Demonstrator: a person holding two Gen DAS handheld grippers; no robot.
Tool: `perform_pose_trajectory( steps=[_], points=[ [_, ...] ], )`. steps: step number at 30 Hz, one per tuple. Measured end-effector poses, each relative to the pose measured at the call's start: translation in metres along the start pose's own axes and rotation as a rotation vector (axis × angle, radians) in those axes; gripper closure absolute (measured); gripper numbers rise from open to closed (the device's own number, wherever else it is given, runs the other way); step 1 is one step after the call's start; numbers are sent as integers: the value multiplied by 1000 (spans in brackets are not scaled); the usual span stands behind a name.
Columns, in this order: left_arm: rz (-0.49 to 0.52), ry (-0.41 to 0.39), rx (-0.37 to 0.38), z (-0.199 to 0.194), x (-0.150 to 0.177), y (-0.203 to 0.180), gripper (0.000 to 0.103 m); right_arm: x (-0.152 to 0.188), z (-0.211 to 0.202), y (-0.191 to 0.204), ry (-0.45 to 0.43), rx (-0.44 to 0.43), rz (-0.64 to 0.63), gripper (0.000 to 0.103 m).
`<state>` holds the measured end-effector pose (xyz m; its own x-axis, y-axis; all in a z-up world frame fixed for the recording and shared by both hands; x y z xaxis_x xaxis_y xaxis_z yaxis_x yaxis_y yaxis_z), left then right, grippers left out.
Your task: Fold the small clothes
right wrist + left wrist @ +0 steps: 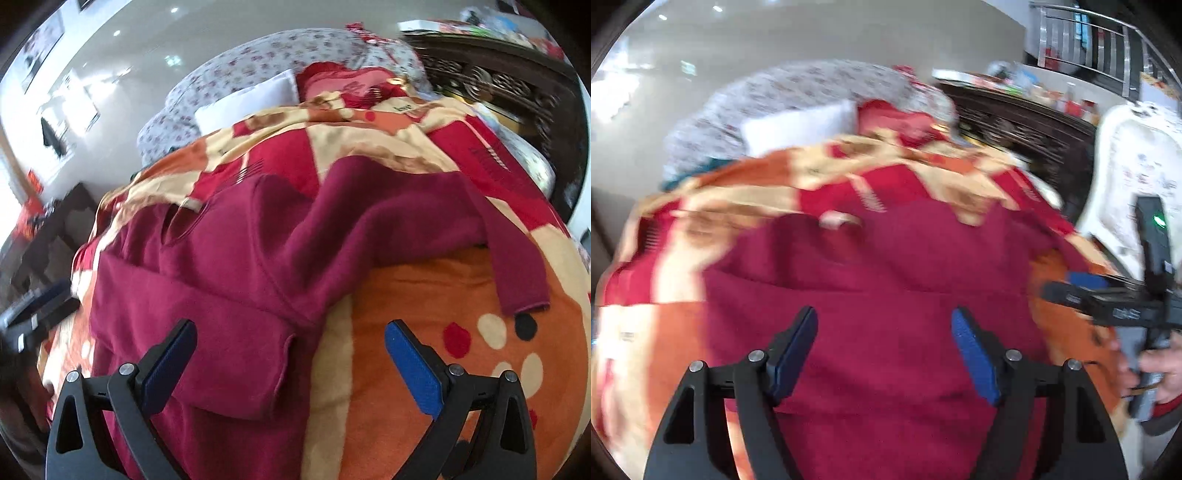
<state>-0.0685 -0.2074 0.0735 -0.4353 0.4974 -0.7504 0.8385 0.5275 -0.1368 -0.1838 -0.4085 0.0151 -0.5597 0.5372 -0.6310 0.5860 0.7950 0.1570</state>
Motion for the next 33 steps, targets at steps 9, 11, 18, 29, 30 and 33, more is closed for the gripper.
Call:
perform_pose_trajectory(
  steps=[9,11,18,29,30,33],
  points=[
    [85,-28,-162,16,-25,98,20,-2,17,59,-43,-56,-241,0],
    [92,14,-138,30,-27,108,20,-6,25,78,-52,-94,-355,0],
    [96,137,45,57,-20,124,18,-8,57,115,-5,-193,-597,6],
    [183,189,-126,76,2,145,55,-1,49,140,-58,-138,-691,92],
    [166,178,-125,73,0,149,62,-6,42,140,-87,-129,-689,92],
    [102,131,-149,62,-9,162,75,-29,30,137,-195,-55,-686,92]
  ],
)
Point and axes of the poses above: each gripper's, at about its wrist camera, not at the fingertips, and z roughly the way its jaws point, y to its left, x to its underside, the point moved 7 cm from there along z, roughly the way its jaws point, and after that the axes turned 11 degrees about x, right-handed, at the moved point
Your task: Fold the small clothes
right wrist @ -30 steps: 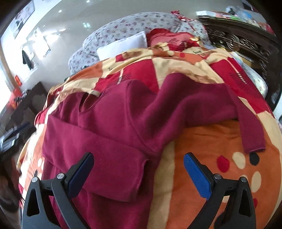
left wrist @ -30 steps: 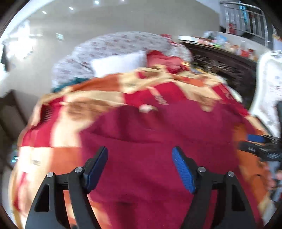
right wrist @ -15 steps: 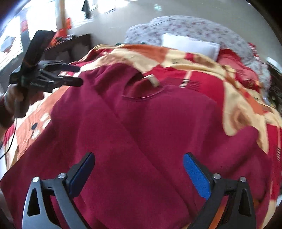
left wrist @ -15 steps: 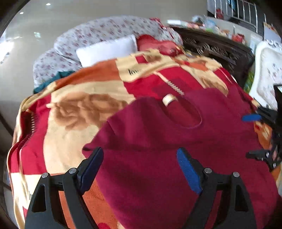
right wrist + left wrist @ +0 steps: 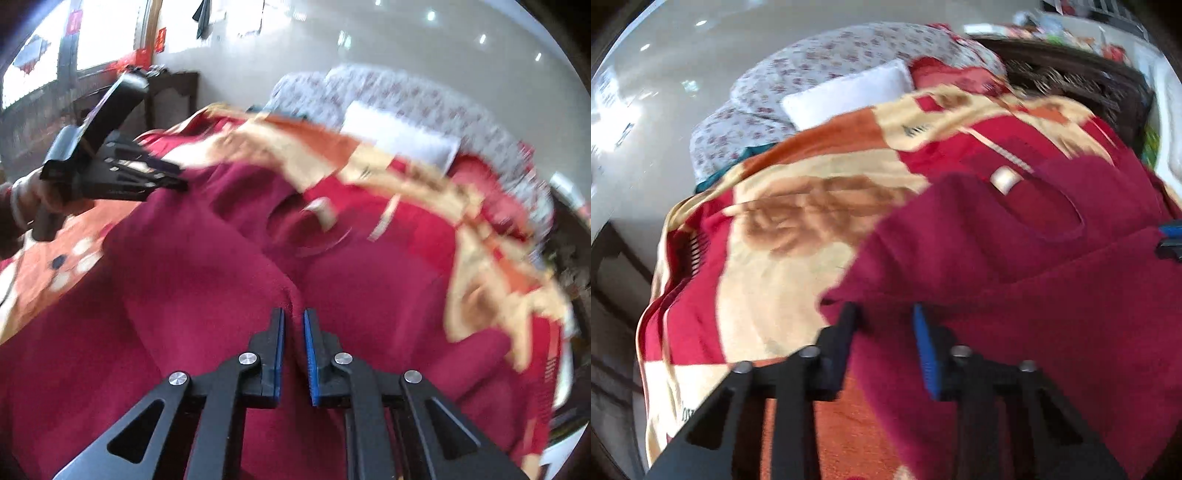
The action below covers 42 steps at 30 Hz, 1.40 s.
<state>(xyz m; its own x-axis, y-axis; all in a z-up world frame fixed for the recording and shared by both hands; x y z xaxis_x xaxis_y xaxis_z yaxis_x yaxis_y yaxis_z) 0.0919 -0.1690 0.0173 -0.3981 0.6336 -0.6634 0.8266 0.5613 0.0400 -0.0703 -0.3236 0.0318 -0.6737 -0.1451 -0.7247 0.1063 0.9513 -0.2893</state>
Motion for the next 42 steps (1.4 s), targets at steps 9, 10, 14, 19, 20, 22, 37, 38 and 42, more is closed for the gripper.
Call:
perform_pose_trajectory(
  steps=[9,10,14,19,20,22,37,38,42],
  points=[
    [-138,-28,46,-11,3,2,63,7,41,-42,105,-6,225,68],
    [-139,-35,52,-16,3,-1,51,7,31,-49,89,6,243,39],
    [-126,-86,75,-36,2,-21,41,15,-13,-82,17,125,306,25],
    [-157,-63,91,-29,18,-42,37,43,-14,-75,91,81,315,64],
    [-157,-53,79,-24,22,-44,37,50,-10,-72,103,97,309,64],
    [-134,-1,28,-7,35,-48,37,65,1,-74,144,111,330,64],
    [-340,-8,0,-14,76,-28,25,65,-20,-60,141,97,396,60],
    [-346,-11,-2,-16,77,-29,25,67,-19,-58,145,92,396,60],
    [-335,-16,-29,-23,80,-32,25,80,-2,-57,200,121,413,60]
  ],
)
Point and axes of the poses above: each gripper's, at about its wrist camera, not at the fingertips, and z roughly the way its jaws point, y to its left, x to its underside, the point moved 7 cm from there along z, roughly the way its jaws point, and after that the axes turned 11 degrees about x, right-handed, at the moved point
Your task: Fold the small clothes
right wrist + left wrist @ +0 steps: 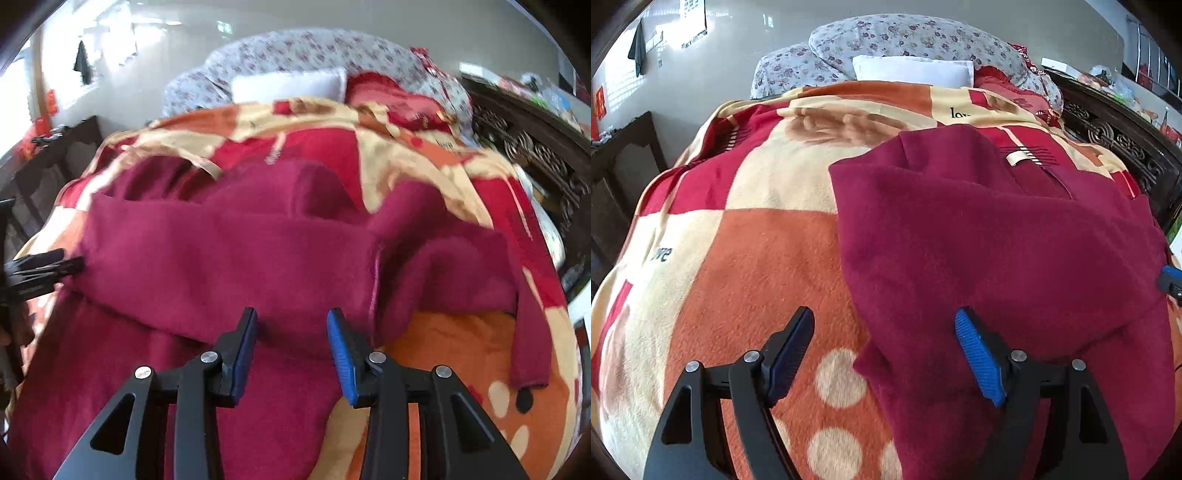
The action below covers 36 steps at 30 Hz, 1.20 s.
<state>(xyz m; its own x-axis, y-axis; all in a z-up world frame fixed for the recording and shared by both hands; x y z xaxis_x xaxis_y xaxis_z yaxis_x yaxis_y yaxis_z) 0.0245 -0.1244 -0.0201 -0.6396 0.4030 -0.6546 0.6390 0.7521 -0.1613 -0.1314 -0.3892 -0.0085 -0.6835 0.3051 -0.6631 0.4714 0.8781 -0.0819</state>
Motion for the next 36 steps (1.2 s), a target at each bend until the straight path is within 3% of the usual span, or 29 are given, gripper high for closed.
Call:
perform_pose_trajectory(
  steps=[4,12,26,36],
  points=[
    [1,-6,0,-9,-1,-6,25,0,1,1,5,30,-12,59],
    [35,-32,23,-25,-9,-35,25,2,-27,-4,-30,25,7,43],
    [108,-13,81,2,-21,-108,25,7,-28,-30,-16,-13,119,43],
    [116,20,106,22,-19,-133,25,2,-25,-26,-17,-33,114,43]
  ],
)
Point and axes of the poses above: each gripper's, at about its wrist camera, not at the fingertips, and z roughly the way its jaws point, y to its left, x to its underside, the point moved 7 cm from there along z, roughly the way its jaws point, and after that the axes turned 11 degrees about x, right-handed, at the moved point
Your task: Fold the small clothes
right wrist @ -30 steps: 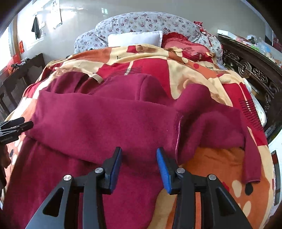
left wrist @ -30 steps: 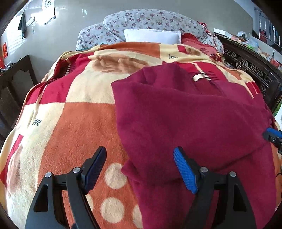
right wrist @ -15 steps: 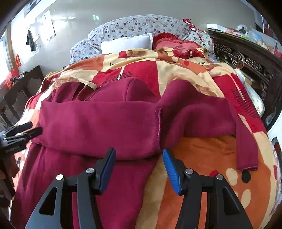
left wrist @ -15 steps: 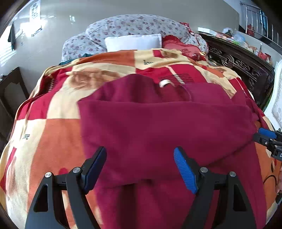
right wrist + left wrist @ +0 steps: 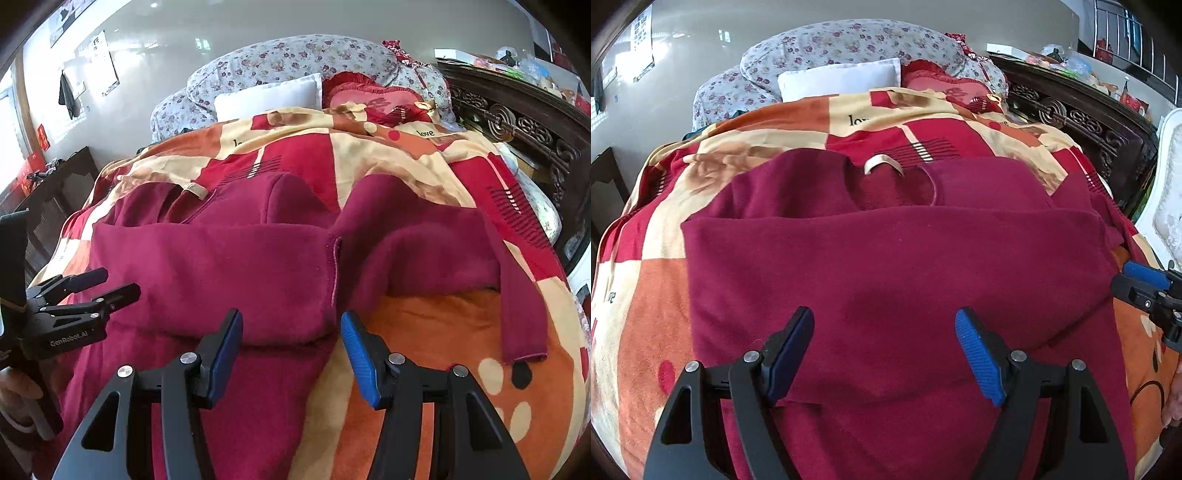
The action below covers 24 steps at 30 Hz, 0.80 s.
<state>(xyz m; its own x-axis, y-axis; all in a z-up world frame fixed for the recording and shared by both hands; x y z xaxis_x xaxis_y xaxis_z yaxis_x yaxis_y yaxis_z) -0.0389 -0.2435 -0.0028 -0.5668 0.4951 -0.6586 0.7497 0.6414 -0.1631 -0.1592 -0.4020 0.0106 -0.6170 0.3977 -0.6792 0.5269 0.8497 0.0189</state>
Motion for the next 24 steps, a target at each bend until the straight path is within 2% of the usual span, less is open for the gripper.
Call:
perform_pose_trajectory(
  steps=[8,11,15,18,24],
  points=[
    [-23,15,-5,5,6,6,25,1,-3,-8,-1,-5,18,37],
    [-61,20,14,10,11,11,24,4,-6,-21,-3,4,63,33],
    [-101,-1,22,18,16,15,19,8,-4,-29,12,-9,122,33],
    [-87,-17,2,19,18,14,17,4,-6,-20,-8,-21,113,33],
    [-101,-32,5,21,19,17,13,-10,-3,21,-49,-27,-1,33]
  ],
)
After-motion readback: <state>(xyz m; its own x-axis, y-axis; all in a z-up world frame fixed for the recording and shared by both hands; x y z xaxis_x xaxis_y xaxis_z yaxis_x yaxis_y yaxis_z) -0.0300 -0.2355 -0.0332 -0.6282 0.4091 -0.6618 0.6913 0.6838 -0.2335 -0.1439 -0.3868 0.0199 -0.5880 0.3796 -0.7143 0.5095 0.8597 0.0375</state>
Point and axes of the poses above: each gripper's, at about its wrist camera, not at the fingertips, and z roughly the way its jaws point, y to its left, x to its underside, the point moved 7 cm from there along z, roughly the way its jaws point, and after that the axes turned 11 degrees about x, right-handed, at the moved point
